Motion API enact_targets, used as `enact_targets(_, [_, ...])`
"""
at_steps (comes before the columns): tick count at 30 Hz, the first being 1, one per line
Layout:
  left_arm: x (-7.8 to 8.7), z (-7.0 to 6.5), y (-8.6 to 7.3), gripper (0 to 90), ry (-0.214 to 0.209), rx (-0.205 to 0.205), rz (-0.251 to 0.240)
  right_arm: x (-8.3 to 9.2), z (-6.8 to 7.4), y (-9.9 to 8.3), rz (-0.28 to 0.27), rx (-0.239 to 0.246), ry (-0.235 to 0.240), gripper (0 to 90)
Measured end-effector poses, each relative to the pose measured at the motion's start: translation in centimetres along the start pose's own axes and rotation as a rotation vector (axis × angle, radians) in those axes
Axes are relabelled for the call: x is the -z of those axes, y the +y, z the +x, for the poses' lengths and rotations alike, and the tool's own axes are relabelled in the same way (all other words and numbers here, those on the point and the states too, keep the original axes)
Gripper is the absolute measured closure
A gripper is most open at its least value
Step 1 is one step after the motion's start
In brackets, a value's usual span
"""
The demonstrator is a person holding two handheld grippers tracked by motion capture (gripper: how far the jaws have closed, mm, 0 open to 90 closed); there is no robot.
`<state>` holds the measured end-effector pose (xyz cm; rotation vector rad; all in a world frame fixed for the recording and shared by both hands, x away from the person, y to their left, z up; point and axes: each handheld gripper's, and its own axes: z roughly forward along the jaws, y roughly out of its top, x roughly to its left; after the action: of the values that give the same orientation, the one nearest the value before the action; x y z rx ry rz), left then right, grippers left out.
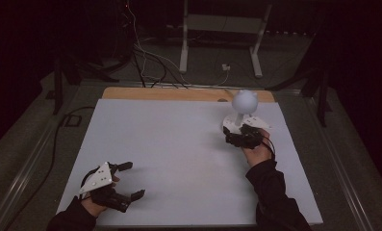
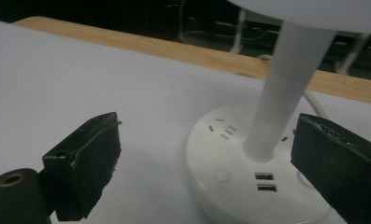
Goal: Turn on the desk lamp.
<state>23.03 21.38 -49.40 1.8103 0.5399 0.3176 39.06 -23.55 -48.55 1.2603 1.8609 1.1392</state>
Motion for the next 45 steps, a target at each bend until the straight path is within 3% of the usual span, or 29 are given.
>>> enact_targets(3, [0.0,0.0,0.0,0.3,0.000,0.001,-0.002,-0.2,0.1,0.0,0.002,-0.021,-0.020,8.1])
enact_targets(4, [0.0,0.0,0.0,0.3,0.000,0.001,-0.001,-0.4,0.2,-0.1,-0.004,-0.035,-0.038,14.7])
enact_targets(7, [0.0,0.0,0.0,0.3,-0.002,0.000,0.001,-0.5,0.3,-0.1,0.000,-0.046,-0.054,17.0])
enact_targets(11, [0.0,0.0,0.0,0.3,-0.002,0.001,0.003,-0.5,0.3,-0.1,0.013,-0.062,-0.075,31.8])
enact_targets(14, [0.0,0.0,0.0,0.3,-0.003,0.000,0.004,-0.4,0.1,0.0,0.016,-0.084,-0.110,50.5])
enact_targets(17, [0.0,0.0,0.0,0.3,-0.003,0.000,0.004,-0.3,0.0,0.1,0.014,-0.086,-0.125,59.7])
enact_targets(25, [0.0,0.0,0.0,0.3,0.000,0.000,0.006,-0.6,-0.2,0.1,0.033,-0.074,-0.135,71.6])
enact_targets(29, [0.0,0.0,0.0,0.3,0.000,0.001,0.005,-0.8,-0.2,0.0,0.047,-0.069,-0.153,82.0])
enact_targets(30, [0.0,0.0,0.0,0.3,0.000,0.001,0.005,-0.9,-0.2,-0.1,0.065,-0.063,-0.163,88.8])
enact_targets(45, [0.0,0.0,0.0,0.3,0.005,0.001,0.007,-2.0,0.2,-0.7,0.122,-0.060,-0.148,90.0])
